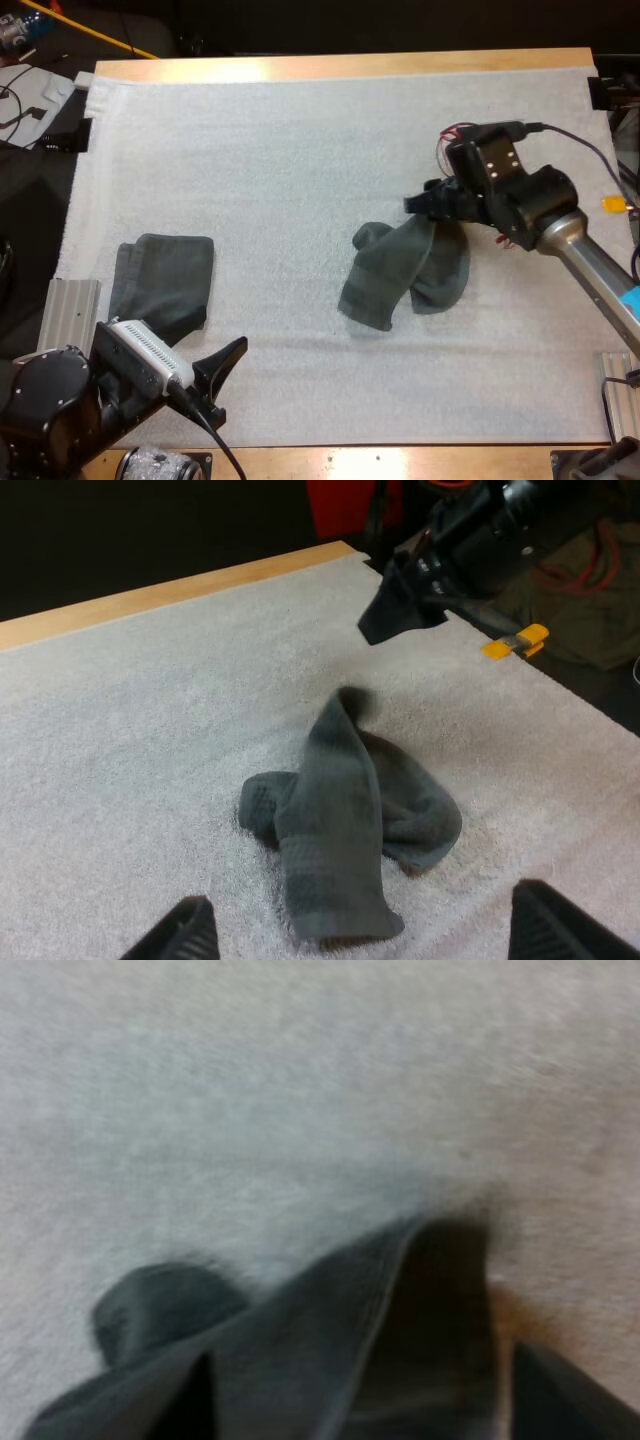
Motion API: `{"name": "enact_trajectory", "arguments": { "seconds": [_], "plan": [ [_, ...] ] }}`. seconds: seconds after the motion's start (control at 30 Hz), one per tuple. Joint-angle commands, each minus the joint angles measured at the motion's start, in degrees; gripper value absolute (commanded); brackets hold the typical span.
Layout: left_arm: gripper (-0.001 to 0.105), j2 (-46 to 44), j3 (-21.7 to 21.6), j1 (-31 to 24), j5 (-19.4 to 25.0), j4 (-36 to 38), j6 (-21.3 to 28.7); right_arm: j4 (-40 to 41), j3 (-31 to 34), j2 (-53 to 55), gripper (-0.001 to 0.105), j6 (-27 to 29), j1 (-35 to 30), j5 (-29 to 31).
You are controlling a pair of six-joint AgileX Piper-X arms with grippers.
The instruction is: Pick towel from pile, fold and stack
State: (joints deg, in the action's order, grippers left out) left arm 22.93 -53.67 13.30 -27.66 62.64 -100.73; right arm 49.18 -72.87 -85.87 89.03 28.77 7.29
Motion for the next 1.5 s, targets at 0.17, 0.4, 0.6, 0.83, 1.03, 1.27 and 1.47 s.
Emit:
{"name": "enact_trajectory", "arguments": {
  "seconds": [0.17,0.4,0.6,0.83,1.03,1.27,1.47],
  "plan": [
    [0.059,0.3,-0.3,0.2,-0.3,-0.4,-0.4,12.7,-0.8,5.1,0.060,2.0,-1.5,2.3],
    [0.059,0.0,-0.2,0.3,-0.6,0.0,-0.1,15.3,-0.3,6.7,0.060,1.4,-1.0,-1.7],
    [0.059,0.0,-0.2,0.4,-0.5,0.1,-0.2,15.3,3.5,7.4,0.059,0.8,4.2,-4.7],
    [0.059,-0.2,-0.2,0.4,-0.5,1.1,-0.3,8.3,12.1,7.2,0.060,-3.1,11.5,-5.4],
    [0.059,0.0,-0.2,0.3,-0.5,4.3,-0.4,1.6,18.3,6.1,0.060,-7.8,13.2,-6.9],
    [0.059,-0.2,-0.3,0.3,-0.3,5.9,-0.3,-5.2,22.0,5.5,0.060,-10.4,13.0,-9.3],
    [0.059,-0.1,-0.2,0.3,-0.4,8.9,-0.3,-10.0,23.3,1.4,0.058,-13.3,13.2,-9.8]
  ]
}}
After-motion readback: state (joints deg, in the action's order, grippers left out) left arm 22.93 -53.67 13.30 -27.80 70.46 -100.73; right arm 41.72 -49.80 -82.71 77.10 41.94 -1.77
